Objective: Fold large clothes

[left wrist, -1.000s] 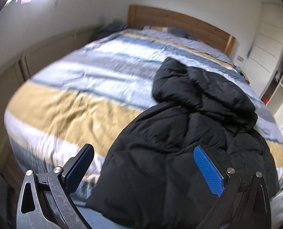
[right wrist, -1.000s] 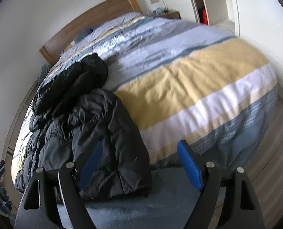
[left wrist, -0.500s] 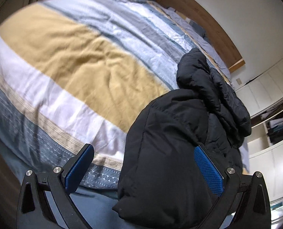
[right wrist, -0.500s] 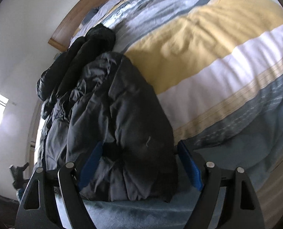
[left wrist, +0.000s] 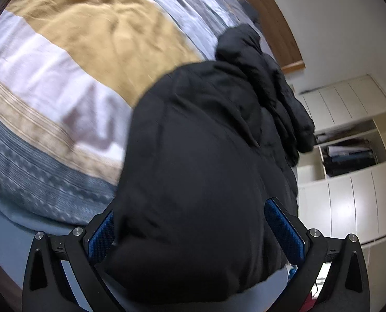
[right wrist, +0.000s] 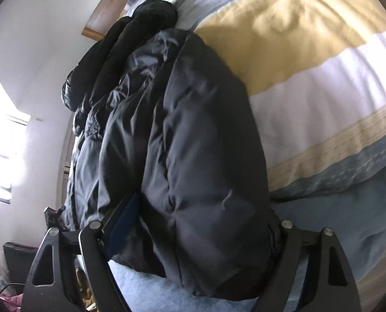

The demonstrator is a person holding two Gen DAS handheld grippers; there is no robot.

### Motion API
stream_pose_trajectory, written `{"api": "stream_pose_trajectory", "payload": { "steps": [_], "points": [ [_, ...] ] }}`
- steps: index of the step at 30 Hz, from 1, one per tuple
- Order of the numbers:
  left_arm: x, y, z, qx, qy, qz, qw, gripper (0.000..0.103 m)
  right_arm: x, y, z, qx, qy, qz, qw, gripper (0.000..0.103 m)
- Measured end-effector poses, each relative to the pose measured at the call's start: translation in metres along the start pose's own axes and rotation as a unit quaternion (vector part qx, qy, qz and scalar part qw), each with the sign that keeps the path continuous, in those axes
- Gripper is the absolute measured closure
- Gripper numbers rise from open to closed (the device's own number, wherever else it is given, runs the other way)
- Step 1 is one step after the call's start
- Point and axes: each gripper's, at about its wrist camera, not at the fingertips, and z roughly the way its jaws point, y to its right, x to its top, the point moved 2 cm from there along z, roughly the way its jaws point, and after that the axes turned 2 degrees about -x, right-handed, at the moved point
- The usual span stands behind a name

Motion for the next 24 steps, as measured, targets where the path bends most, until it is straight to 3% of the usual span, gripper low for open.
{"api": "stream_pose_trajectory", "payload": {
  "steps": [8, 10, 12, 13, 15, 17, 21, 24],
  "points": [
    [-0.003, 0.006, 0.005, -0.012, 0.006, -0.01, 0.9999, 0.003, -0.006, 0.002, -0.004, 0.04, 0.009, 0.009, 0.999, 0.023],
    [-0.005, 0.005, 0.005, -0.01, 0.008, -0.015, 0.9998, 0.01, -0.009, -0.001, -0.004, 0.042, 0.009, 0.0, 0.999, 0.024],
    [-0.006, 0.003, 0.004, 0.0, 0.009, -0.019, 0.9998, 0.028, -0.01, -0.005, -0.003, 0.045, 0.009, -0.008, 0.999, 0.026],
    [-0.007, 0.002, 0.004, 0.0, 0.01, -0.021, 0.9997, 0.031, -0.011, -0.005, -0.003, 0.046, 0.009, -0.01, 0.999, 0.028],
    [-0.007, 0.003, 0.002, -0.012, 0.013, -0.025, 0.9995, 0.053, -0.012, -0.007, -0.003, 0.055, 0.009, -0.012, 0.998, 0.051],
    [-0.009, 0.006, 0.001, -0.021, 0.012, -0.024, 0.9994, 0.066, -0.016, -0.009, -0.004, 0.063, 0.009, -0.017, 0.998, 0.066],
    [-0.011, 0.024, 0.003, -0.02, 0.01, -0.006, 0.9997, 0.084, -0.014, -0.027, -0.006, 0.064, 0.015, -0.046, 0.997, 0.082],
    [-0.007, 0.042, -0.001, -0.034, 0.017, 0.002, 0.9993, 0.089, -0.01, -0.045, -0.014, 0.066, 0.025, -0.071, 0.995, 0.086]
  ]
}}
